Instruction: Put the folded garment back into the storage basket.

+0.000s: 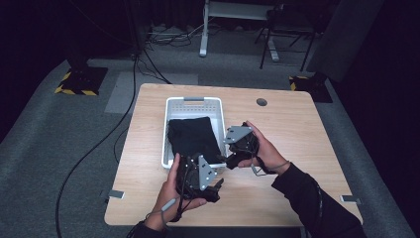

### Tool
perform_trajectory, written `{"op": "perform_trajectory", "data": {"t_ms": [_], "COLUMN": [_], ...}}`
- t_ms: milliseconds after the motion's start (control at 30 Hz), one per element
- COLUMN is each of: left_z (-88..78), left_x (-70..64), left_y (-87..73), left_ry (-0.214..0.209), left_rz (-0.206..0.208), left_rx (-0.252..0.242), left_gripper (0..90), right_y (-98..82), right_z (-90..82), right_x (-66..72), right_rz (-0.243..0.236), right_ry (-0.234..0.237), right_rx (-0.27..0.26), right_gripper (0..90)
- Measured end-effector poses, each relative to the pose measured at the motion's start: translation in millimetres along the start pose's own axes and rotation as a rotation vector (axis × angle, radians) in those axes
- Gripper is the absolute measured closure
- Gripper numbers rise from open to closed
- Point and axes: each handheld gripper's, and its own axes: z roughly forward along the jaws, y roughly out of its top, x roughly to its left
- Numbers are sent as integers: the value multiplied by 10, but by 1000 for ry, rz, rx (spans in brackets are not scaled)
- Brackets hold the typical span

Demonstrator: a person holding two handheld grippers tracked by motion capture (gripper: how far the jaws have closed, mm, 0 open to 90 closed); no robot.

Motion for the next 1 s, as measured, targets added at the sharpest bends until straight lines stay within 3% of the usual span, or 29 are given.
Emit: {"op": "perform_trajectory", "data": {"t_ms": [567,700,767,833,1000], "left_z": [155,158,230,268,331], "left_x": [-276,-279,-353,-378,-407], "left_y": [26,25,11,-2,-28], "left_ry": [-67,-68,-90,-96,-110], "left_rz": [52,55,65,73,80], "left_rx": [11,11,23,35,50], "left_gripper": [16,16,16,16,16], "right_y": [-221,-240,-240,-355,-453], "right_z": [-237,-253,-253,-322,-360], "right_x": [77,80,80,106,117], "right_rz": [-18,-15,-15,-19,-23], "right_ry": [-7,-10,-10,-13,-28], "right_rx": [-2,1,1,8,23], "right_gripper": [38,38,38,36,36]}}
